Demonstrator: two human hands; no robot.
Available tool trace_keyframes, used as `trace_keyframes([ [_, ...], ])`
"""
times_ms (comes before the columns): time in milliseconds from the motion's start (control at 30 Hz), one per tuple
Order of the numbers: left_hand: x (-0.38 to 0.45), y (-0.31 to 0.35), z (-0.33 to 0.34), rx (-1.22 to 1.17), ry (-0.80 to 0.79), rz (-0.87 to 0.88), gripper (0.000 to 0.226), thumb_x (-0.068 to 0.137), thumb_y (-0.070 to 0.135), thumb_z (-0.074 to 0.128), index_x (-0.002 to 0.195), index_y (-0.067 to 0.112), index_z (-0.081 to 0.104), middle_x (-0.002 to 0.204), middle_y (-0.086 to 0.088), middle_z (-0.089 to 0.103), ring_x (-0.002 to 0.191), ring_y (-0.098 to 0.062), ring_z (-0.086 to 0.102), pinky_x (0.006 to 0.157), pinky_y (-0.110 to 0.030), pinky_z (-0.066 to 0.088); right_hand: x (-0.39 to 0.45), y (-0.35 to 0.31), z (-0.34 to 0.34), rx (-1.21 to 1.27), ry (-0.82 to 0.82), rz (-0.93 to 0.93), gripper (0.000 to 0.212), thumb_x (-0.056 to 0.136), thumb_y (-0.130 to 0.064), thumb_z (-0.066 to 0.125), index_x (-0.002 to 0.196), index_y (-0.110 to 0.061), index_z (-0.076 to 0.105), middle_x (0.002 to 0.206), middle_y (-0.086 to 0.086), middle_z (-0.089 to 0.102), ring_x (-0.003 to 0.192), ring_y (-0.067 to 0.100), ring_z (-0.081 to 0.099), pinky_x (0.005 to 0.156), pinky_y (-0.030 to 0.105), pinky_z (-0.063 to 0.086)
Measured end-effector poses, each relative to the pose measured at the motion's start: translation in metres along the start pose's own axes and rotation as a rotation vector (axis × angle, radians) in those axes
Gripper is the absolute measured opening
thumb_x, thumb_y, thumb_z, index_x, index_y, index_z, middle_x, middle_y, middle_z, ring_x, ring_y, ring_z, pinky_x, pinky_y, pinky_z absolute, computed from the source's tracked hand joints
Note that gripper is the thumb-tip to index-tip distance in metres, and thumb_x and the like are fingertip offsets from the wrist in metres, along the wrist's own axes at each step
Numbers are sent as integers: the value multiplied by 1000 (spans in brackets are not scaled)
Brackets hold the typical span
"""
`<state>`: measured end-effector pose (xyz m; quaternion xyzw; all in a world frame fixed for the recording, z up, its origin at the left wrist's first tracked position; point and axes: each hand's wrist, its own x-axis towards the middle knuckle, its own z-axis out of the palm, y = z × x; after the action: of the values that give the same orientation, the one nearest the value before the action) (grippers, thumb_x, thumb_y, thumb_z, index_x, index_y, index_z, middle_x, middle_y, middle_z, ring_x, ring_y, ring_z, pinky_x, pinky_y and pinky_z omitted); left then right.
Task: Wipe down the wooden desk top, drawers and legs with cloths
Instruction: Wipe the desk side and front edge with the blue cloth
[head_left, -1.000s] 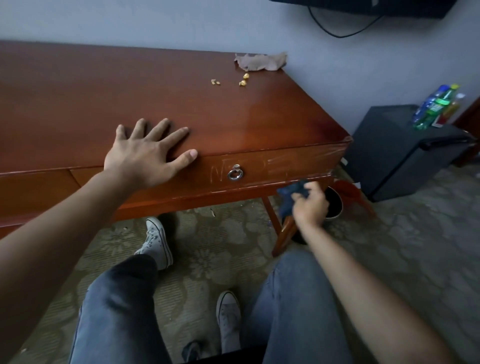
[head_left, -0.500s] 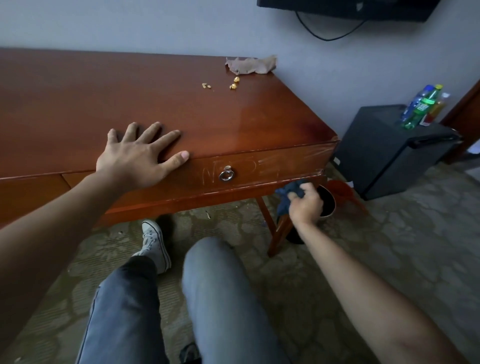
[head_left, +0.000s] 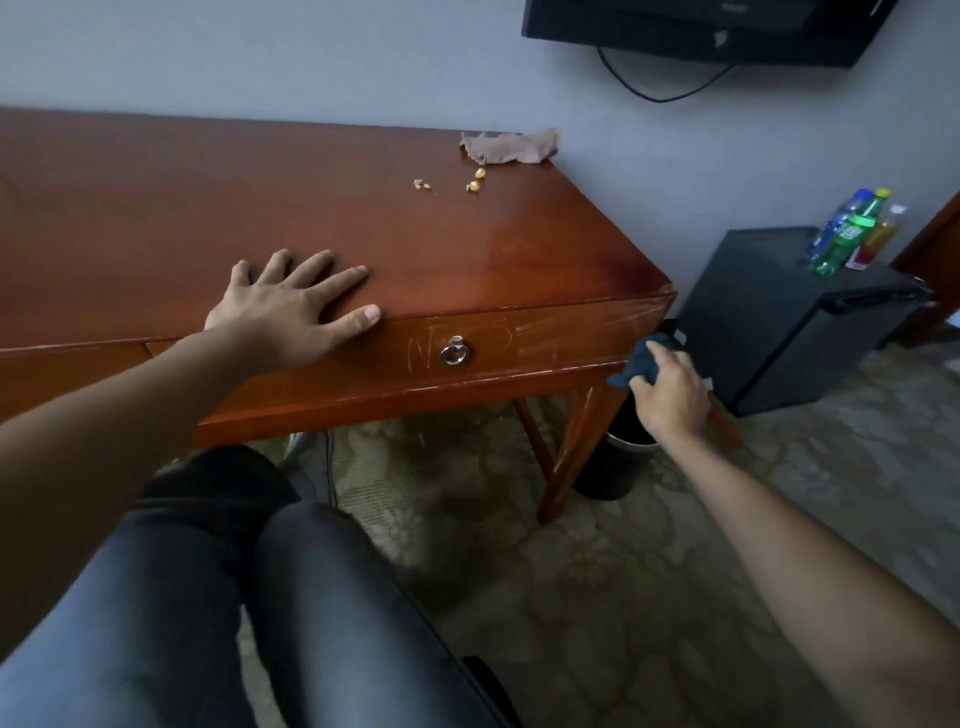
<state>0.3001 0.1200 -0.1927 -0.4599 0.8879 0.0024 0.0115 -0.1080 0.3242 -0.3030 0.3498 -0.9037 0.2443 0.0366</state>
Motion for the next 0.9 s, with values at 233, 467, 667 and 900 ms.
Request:
trace_keyframes([
  [233,-1,-2,-4,-13,-39,2,91,71,101,-10,154,63,-11,173,11,-6,159,-28,-6,125,-60,-1,-8,7,8,-82,-77,-3,60,92,-33,69,149,-29,50,137,9,57,116,36,60,84,43,50],
  [467,0,-5,-1,3,-33,14,88,72,99,-12,152,63,-14,172,12,-8,159,-27,-7,125,-59,0,-11,-1,2,-182,-115,-24,63,92,-40,68,151,-30,48,138,7,56,115,35,62,85,40,51],
  [667,1,-6,0,22,-27,31,87,72,98,-13,152,63,-17,172,13,-11,159,-27,-7,125,-59,1,-32,-30,4,-267,-128,-184,63,91,-42,65,150,-27,49,139,2,57,113,29,65,83,38,55],
  [900,-2,-10,0,6,12,55,84,73,97,-12,151,65,-15,171,16,-9,160,-22,-5,127,-55,3,-9,-13,-18,-333,-143,-111,58,90,-42,64,147,-40,50,137,-2,58,112,32,64,84,38,52],
])
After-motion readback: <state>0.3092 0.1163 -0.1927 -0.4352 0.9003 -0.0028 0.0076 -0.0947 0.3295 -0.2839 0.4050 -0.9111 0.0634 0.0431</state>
